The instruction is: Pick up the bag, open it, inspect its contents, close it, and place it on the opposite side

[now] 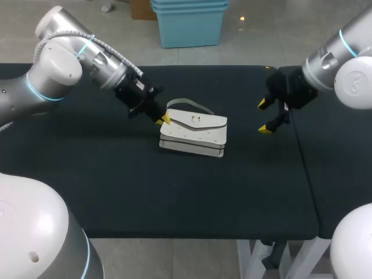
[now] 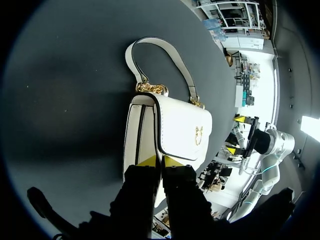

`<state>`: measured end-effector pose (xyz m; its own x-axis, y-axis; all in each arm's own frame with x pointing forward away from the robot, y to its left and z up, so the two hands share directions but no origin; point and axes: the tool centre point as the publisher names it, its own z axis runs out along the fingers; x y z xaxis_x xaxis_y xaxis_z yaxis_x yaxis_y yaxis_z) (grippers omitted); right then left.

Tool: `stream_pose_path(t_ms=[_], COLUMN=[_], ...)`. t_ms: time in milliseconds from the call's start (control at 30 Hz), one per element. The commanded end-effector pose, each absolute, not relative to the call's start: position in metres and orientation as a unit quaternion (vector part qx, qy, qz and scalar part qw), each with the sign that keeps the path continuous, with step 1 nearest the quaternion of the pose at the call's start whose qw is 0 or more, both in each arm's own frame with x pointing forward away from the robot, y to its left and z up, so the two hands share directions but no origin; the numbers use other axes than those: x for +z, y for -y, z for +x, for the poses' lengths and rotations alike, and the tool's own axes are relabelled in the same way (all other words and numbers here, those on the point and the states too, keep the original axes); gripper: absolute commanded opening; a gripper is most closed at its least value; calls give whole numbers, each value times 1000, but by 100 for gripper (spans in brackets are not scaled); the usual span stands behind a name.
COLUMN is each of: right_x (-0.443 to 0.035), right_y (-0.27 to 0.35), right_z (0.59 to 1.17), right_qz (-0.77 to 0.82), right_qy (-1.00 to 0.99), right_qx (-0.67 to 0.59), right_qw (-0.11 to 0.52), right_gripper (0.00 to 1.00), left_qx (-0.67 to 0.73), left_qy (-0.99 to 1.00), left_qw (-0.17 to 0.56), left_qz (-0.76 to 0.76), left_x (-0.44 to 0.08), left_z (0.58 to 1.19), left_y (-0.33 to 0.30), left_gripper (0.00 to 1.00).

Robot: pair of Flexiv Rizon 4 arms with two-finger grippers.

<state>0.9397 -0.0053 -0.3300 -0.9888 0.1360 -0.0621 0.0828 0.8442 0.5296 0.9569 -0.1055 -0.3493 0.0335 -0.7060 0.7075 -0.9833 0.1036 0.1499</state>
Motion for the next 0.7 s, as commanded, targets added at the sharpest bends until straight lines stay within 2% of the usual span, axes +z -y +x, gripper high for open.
stream_pose_path(t_ms=[33, 433, 700], right_x=[-330, -330, -330], right_y=[5, 5, 5], right_z=[940, 940, 940], right_qz=[57, 57, 57], right_qy=[-959, -959, -959], right_qx=[274, 274, 274], right_qw=[48, 48, 48], right_gripper=[100, 100, 100], left_qx=[221, 248, 231], left_qy=[661, 651, 655], left_qw=[332, 311, 327], left_qz=[636, 646, 641], left_x=[-353, -356, -359], left_z=[959, 958, 964], left_y=[114, 134, 136], left_gripper=[0, 0, 0])
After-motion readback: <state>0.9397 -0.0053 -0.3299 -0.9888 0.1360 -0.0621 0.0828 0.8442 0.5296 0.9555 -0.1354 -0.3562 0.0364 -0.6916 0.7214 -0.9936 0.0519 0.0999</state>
